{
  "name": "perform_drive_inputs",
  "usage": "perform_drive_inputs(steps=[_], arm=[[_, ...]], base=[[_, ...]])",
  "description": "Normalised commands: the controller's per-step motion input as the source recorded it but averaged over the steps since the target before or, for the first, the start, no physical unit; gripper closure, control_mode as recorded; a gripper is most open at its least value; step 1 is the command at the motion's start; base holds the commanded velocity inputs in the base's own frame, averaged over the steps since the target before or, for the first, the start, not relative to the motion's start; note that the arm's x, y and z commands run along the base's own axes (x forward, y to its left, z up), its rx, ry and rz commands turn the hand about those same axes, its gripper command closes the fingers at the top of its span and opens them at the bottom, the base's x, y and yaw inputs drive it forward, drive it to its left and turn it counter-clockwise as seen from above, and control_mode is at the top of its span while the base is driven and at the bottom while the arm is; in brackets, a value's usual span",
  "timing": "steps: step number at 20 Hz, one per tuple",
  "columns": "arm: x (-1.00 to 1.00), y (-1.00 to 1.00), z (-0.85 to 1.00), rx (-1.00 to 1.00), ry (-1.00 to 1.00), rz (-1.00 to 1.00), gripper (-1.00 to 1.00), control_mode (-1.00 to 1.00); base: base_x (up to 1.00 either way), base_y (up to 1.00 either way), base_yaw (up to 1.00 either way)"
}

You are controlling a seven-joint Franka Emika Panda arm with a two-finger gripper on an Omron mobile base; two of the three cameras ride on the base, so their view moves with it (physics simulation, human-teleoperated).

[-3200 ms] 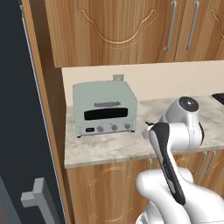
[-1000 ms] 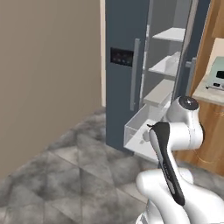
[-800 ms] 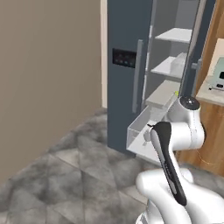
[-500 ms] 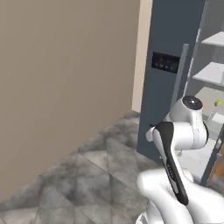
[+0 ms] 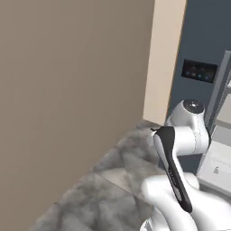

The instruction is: Place the eggplant and lemon wedge inside the fridge drawer. Close the drawer after placing the vegetables.

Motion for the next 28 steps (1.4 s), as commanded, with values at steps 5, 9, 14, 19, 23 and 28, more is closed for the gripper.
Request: perform_drive_inputs(steps=[5,9,14,19,23,28], arm=[[0.00,0.00,0.00,0.00,0.00,0.00,1.00,1.00],[0.00,0.00,0.00,0.00,0.00,0.00,1.00,1.00],[0.00,0.00,0.00,0.00,0.00,0.00,1.00,1.00],[0.00,0.00,0.00,0.00,0.00,0.00,1.00,1.00],[0.00,0.00,0.00,0.00,0.00,0.00,1.00,1.00],[0.00,0.00,0.00,0.00,0.00,0.00,1.00,1.00]], base=[[0.69,0.97,-0.55],[0.63,0.64,-0.62],[0.73,-0.01,-0.56],[0.64,-0.27,-0.56],[0.29,-0.29,-0.56],[0.19,0.01,-0.64]])
